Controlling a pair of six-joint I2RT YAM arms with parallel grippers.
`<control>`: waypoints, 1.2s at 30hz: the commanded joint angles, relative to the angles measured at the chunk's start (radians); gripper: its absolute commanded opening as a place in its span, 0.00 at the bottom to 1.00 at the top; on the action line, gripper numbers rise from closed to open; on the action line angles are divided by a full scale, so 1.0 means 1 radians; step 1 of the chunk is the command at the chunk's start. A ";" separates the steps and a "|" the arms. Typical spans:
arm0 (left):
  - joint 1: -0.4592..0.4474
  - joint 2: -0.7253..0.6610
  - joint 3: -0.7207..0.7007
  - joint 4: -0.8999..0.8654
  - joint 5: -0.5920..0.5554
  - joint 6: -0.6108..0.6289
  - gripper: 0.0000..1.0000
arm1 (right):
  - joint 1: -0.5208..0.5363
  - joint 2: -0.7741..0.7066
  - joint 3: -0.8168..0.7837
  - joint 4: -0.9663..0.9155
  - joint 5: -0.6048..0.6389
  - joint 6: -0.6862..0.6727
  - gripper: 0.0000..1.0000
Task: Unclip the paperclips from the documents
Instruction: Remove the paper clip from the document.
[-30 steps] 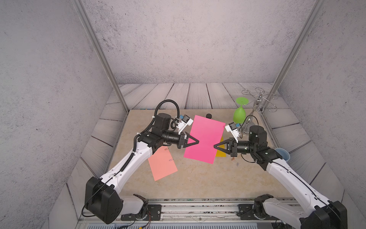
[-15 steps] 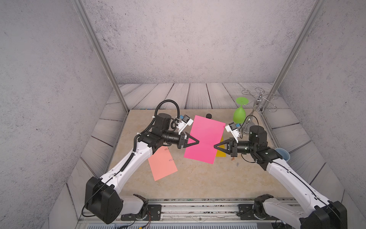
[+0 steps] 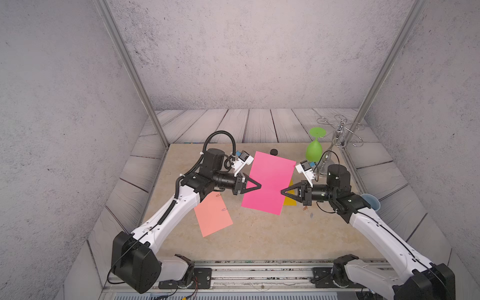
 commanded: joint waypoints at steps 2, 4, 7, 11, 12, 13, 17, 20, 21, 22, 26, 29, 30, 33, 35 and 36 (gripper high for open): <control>0.026 -0.029 0.024 -0.014 -0.001 0.023 0.00 | -0.037 -0.012 -0.015 -0.046 0.018 -0.016 0.06; 0.026 -0.028 0.025 -0.016 -0.001 0.024 0.00 | -0.037 -0.010 -0.014 -0.045 0.018 -0.016 0.06; 0.026 -0.029 0.027 -0.017 0.001 0.025 0.00 | -0.038 -0.006 -0.014 -0.046 0.014 -0.015 0.06; 0.027 -0.027 0.030 -0.018 0.001 0.025 0.00 | -0.040 -0.006 -0.013 -0.045 0.013 -0.014 0.06; 0.026 -0.027 0.032 -0.018 0.002 0.024 0.00 | -0.040 -0.006 -0.011 -0.045 0.012 -0.014 0.06; 0.027 -0.027 0.031 -0.018 0.001 0.026 0.00 | -0.040 -0.006 -0.011 -0.045 0.011 -0.013 0.06; 0.026 -0.026 0.033 -0.020 0.003 0.026 0.00 | -0.041 -0.005 -0.011 -0.045 0.010 -0.015 0.07; 0.026 -0.025 0.033 -0.020 0.003 0.026 0.00 | -0.041 -0.002 -0.012 -0.043 0.007 -0.014 0.07; 0.026 -0.027 0.033 -0.020 0.003 0.026 0.00 | -0.041 -0.003 -0.012 -0.043 0.008 -0.015 0.07; 0.026 -0.027 0.033 -0.020 0.002 0.027 0.00 | -0.041 -0.002 -0.011 -0.043 0.009 -0.015 0.07; 0.026 -0.028 0.033 -0.021 0.003 0.026 0.00 | -0.042 -0.003 -0.013 -0.043 0.007 -0.014 0.07; 0.027 -0.030 0.033 -0.022 0.002 0.027 0.00 | -0.044 -0.005 -0.014 -0.052 0.017 -0.019 0.07; 0.028 -0.029 0.032 -0.022 0.001 0.027 0.00 | -0.043 -0.005 -0.015 -0.060 0.022 -0.024 0.07; 0.030 -0.030 0.032 -0.028 -0.001 0.031 0.00 | -0.049 -0.007 -0.014 -0.092 0.043 -0.041 0.07; 0.029 -0.031 0.031 -0.031 -0.001 0.033 0.00 | -0.055 -0.007 -0.015 -0.105 0.050 -0.047 0.08; 0.030 -0.033 0.032 -0.031 -0.001 0.034 0.00 | -0.056 -0.006 -0.016 -0.110 0.051 -0.049 0.08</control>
